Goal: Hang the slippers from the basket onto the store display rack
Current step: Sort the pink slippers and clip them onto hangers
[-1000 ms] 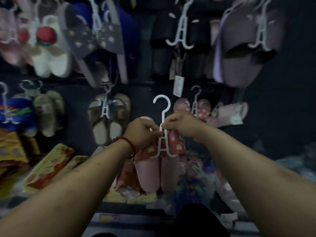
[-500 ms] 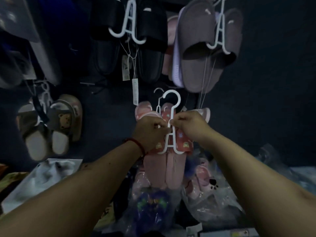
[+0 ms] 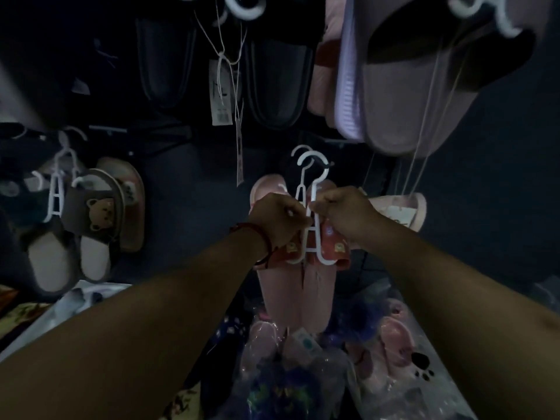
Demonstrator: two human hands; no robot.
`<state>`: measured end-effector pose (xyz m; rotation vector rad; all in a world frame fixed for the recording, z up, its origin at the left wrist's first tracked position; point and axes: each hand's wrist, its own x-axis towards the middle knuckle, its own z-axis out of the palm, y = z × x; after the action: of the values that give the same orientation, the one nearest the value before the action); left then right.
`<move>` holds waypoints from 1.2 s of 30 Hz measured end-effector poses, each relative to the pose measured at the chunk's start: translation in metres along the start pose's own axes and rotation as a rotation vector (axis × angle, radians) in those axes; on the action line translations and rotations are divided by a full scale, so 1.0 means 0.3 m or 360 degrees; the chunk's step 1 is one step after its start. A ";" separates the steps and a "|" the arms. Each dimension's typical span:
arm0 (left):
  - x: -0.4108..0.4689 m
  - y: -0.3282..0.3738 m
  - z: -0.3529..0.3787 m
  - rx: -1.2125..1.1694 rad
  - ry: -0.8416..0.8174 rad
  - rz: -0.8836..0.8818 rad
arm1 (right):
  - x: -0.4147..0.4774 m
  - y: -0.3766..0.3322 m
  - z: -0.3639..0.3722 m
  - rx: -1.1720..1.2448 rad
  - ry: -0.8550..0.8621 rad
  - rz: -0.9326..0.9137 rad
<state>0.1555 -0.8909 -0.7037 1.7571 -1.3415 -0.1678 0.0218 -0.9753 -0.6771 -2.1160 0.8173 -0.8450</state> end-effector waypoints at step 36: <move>-0.252 -0.125 -0.217 0.0877 0.0021 -0.0229 | -0.134 -0.128 0.139 0.0129 0.0064 0.0151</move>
<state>0.1892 -0.7914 -0.7209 2.3087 -1.3313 0.1513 0.0407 -0.9085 -0.6819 -1.9799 0.8823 -0.8585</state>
